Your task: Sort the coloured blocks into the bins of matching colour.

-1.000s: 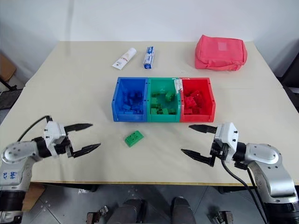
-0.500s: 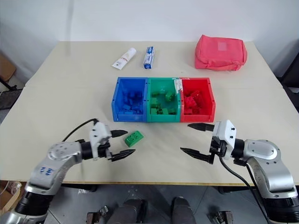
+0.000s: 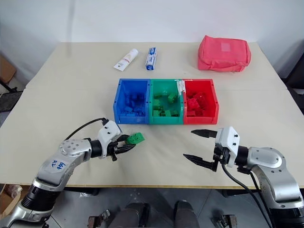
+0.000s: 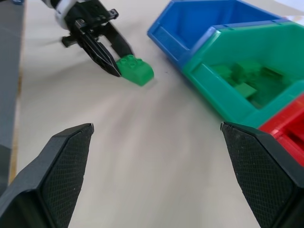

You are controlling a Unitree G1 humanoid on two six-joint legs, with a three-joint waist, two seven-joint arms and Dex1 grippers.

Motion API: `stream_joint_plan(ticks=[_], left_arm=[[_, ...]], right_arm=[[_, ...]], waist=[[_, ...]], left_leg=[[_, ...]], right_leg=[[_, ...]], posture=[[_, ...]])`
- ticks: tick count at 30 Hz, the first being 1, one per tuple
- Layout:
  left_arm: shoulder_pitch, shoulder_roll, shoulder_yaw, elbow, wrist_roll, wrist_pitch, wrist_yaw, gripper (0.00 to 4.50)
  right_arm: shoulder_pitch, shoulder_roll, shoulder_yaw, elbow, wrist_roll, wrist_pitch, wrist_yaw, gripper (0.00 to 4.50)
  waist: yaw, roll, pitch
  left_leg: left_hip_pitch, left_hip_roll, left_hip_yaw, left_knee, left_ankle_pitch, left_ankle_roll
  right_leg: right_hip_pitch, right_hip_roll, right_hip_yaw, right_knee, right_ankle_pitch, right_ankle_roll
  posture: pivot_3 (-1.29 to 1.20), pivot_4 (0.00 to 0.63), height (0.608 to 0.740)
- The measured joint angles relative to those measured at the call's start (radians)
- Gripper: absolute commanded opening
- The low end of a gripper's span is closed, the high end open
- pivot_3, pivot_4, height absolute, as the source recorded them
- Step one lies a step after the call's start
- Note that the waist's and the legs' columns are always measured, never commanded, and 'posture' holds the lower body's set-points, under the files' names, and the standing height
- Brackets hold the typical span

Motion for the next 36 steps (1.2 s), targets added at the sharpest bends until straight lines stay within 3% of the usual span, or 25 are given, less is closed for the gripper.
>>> stream_joint_plan(ticks=[4, 8, 14, 18, 24, 30, 36], left_arm=[[-0.048, -0.070, 0.038, 0.014, -0.069, -0.087, -0.047, 1.47], [-0.207, -0.147, 0.049, 0.048, -0.073, -0.179, -0.039, 1.47], [-0.450, -0.313, -0.028, 0.414, 0.090, -0.394, 0.092, 1.47], [-0.592, -0.361, -0.051, 0.687, 0.189, -0.533, 0.176, 2.83], [-0.552, -0.320, -0.026, 0.695, 0.150, -0.564, 0.053, 4.49], [-0.403, -0.171, 0.054, 0.499, 0.020, -0.530, -0.138, 4.49], [-0.050, 0.131, 0.217, 0.336, -0.079, -0.595, -0.372, 4.49]], right_arm=[[0.065, 0.058, -0.087, -0.077, 0.037, 0.016, -0.108, 4.50], [0.092, 0.108, -0.135, -0.105, 0.042, 0.018, -0.207, 4.50], [0.107, 0.123, -0.145, -0.118, 0.038, 0.027, -0.284, 4.50], [0.108, 0.135, -0.137, -0.131, 0.031, 0.020, -0.309, 4.50], [0.131, 0.135, -0.135, -0.132, 0.029, 0.011, -0.304, 4.50], [0.110, 0.124, -0.122, -0.115, 0.023, -0.009, -0.250, 4.50], [0.019, 0.035, -0.059, 0.010, 0.015, -0.037, -0.081, 4.50]], waist=[[0.002, 0.000, 0.000], [0.002, 0.000, 0.000], [0.000, -0.001, 0.000], [-0.009, -0.001, 0.001], [-0.007, -0.001, 0.000], [-0.011, -0.001, 0.000], [-0.033, 0.001, -0.001]], left_leg=[[-0.001, 0.000, -0.001, 0.001, 0.000, 0.000], [-0.001, -0.001, 0.000, 0.003, 0.000, 0.000], [0.000, -0.001, 0.001, 0.002, 0.000, 0.000], [0.000, -0.001, 0.004, 0.001, 0.000, 0.000], [0.000, -0.001, 0.003, 0.001, 0.000, 0.000], [0.000, 0.000, 0.003, 0.001, 0.000, 0.000], [0.002, 0.001, 0.002, -0.002, 0.000, 0.000]], right_leg=[[0.000, 0.000, 0.000, 0.000, 0.000, 0.000], [0.001, 0.001, -0.002, 0.000, 0.000, 0.000], [0.001, 0.005, -0.002, 0.001, 0.000, 0.001], [-0.002, 0.006, 0.000, 0.002, 0.000, 0.001], [-0.002, 0.005, 0.000, 0.003, 0.000, 0.001], [-0.002, 0.004, 0.001, 0.002, 0.000, 0.001], [-0.001, 0.001, 0.001, 0.001, 0.000, 0.000]], posture=[[0.00, 0.150, 0.740], [0.00, 0.150, 0.740], [0.00, 0.150, 0.740], [0.00, 0.150, 0.740], [0.00, 0.150, 0.740], [0.00, 0.150, 0.740], [0.00, 0.150, 0.740]])
